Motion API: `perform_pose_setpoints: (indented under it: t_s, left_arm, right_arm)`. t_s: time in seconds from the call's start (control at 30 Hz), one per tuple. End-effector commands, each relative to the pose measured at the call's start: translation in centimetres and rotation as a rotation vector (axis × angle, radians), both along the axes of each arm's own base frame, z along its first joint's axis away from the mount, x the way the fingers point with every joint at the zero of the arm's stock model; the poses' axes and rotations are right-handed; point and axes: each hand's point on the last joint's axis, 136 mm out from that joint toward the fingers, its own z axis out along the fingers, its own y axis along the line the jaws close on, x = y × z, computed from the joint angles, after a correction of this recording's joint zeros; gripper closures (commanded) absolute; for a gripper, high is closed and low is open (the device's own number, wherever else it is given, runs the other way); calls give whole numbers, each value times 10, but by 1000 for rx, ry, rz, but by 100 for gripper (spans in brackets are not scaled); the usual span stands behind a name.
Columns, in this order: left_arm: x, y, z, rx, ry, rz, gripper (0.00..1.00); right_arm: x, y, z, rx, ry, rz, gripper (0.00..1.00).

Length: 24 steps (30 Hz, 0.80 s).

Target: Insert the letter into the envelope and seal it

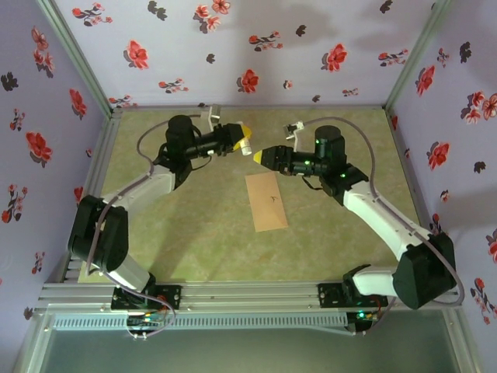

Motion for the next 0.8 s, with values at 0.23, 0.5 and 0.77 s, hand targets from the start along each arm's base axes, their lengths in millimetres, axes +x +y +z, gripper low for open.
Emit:
perform_pose_setpoints:
  t_s: [0.23, 0.5, 0.77]
  left_arm:
    - [-5, 1, 17, -89, -54, -32, 100]
    - [-7, 0, 17, -90, -55, -34, 100]
    - [-8, 0, 18, -93, -56, -35, 100]
  right_arm:
    - [16, 16, 11, 53, -8, 38, 36]
    - [19, 30, 19, 78, -24, 71, 39]
    - [20, 38, 18, 78, -16, 93, 54]
